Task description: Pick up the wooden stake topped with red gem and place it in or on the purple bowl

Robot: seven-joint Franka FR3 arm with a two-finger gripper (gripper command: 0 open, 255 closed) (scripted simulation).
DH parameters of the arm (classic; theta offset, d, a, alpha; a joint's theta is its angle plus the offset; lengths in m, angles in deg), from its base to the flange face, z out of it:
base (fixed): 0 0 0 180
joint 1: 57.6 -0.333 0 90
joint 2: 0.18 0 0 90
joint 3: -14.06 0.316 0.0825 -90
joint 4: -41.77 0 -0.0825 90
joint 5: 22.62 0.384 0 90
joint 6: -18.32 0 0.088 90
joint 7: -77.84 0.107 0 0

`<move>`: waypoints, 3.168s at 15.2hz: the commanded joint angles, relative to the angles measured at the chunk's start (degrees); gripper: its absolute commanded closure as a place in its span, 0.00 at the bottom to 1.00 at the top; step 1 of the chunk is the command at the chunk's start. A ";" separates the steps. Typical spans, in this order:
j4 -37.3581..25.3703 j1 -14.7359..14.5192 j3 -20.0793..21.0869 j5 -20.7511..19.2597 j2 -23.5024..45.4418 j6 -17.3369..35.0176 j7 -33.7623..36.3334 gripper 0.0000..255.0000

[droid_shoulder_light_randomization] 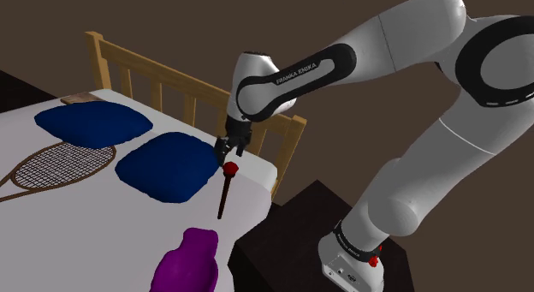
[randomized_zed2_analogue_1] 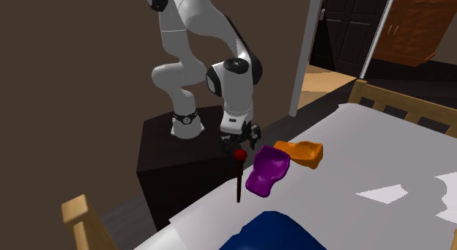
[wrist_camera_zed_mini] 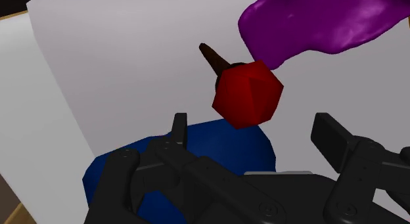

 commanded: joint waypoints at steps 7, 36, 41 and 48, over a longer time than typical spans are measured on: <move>1.17 -0.27 0.39 0.00 2.91 4.15 0.17 0.00; -3.42 -0.07 -0.19 0.01 -5.15 -8.44 0.91 1.00; -5.58 0.00 -0.43 -0.11 -7.12 -12.54 1.21 1.00; -9.08 0.11 -0.78 -0.31 -9.28 -18.19 1.67 1.00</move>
